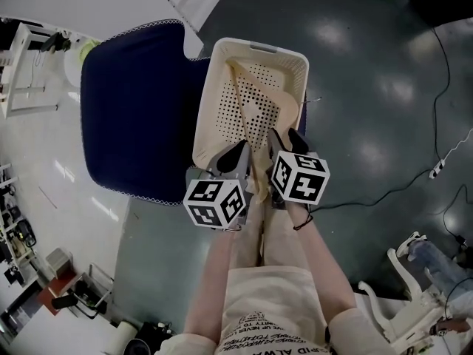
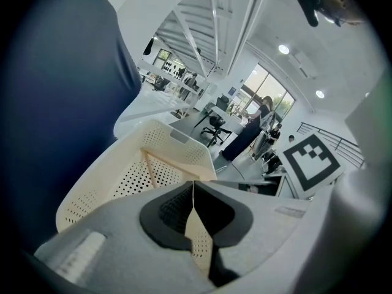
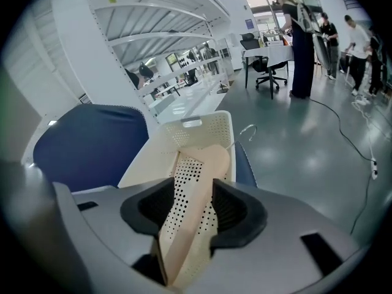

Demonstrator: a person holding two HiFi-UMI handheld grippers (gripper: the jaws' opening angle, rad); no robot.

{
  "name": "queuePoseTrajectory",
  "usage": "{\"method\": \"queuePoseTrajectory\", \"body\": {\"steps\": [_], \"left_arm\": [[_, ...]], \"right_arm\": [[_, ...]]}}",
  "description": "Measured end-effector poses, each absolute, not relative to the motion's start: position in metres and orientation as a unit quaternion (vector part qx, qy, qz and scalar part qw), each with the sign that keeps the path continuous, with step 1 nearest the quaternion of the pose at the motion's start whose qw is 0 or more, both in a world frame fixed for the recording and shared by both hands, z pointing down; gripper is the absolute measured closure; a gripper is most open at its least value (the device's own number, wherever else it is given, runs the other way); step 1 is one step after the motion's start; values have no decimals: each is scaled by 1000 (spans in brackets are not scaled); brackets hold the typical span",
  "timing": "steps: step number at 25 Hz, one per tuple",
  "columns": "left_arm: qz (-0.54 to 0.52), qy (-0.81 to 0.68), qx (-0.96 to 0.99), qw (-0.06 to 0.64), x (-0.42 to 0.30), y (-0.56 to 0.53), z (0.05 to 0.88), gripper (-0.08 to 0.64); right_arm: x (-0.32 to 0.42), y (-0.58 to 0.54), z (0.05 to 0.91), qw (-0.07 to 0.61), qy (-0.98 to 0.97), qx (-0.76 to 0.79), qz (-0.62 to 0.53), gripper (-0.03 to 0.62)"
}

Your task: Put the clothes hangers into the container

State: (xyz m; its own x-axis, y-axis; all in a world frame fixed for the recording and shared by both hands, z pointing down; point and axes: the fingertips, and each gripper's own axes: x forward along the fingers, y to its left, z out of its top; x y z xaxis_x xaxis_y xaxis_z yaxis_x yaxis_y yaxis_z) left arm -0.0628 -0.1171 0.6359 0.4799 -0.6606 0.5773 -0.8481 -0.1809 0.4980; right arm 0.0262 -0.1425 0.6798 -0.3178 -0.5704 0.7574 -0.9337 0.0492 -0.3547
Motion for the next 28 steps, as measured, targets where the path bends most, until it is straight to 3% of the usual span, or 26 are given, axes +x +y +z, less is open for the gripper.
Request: {"method": "queuePoseTrajectory", "body": {"steps": [8,28], "left_arm": [[107,-488,789,358,-58,-122,578,537],[47,-489,853,176,-63,-140,392,537]], "right_arm": [[22,-146,620,226,-759,499,351,561],[30,-164,421,94,-864,448,210,589]]}}
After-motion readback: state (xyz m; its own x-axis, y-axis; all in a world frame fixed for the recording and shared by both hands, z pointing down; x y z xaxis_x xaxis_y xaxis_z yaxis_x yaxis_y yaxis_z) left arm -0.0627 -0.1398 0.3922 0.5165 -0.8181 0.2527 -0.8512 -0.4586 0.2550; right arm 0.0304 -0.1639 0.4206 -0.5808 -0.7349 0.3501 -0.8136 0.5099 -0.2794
